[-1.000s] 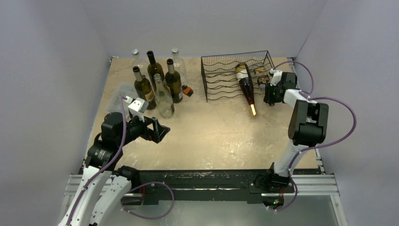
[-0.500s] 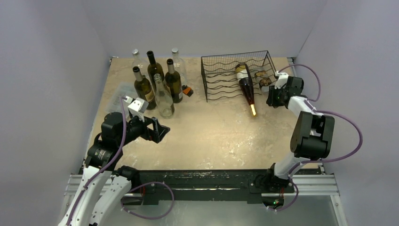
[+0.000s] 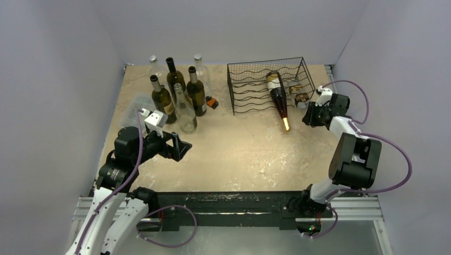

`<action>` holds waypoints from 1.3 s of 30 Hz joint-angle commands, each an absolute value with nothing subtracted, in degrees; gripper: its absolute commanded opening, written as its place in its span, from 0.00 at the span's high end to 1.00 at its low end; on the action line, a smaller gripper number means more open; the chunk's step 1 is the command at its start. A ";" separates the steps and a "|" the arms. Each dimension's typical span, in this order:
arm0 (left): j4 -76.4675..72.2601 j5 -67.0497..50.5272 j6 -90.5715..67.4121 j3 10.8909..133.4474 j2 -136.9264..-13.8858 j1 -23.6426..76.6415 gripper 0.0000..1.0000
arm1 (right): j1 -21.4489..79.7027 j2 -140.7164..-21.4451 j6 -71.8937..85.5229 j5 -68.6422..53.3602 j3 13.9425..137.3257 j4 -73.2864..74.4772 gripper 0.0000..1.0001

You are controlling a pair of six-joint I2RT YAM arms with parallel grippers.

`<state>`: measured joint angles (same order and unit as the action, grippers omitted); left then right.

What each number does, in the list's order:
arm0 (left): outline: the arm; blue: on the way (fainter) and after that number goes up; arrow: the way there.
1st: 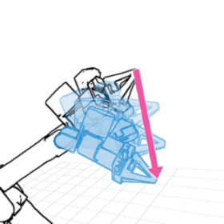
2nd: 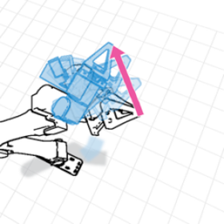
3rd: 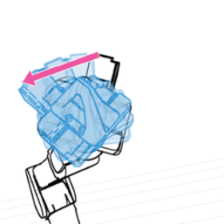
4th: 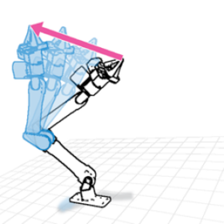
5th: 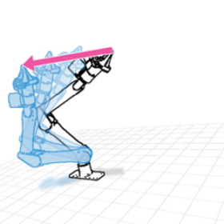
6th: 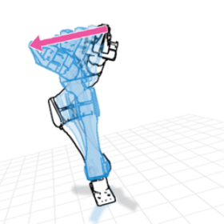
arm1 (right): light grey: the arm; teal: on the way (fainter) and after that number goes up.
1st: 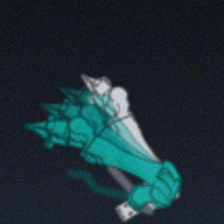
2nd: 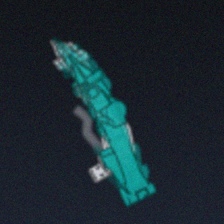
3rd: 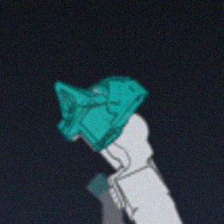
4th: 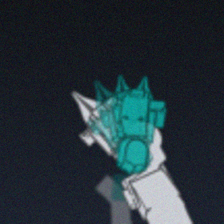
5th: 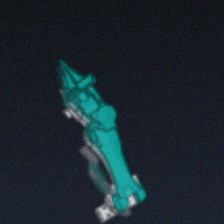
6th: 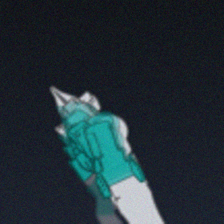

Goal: Take the wine bottle off the wine rack
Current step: Pick up the wine bottle from the wine rack.

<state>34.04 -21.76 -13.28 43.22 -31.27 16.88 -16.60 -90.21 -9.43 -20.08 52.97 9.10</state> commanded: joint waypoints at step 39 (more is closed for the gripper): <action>33.43 -21.40 -12.07 43.07 -30.40 16.61 0.00 | -21.89 -63.53 -8.47 -25.12 44.20 11.75 1.00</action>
<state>34.06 -21.63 -12.84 43.22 -30.83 16.88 -21.67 -66.70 -6.44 -23.53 43.35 13.30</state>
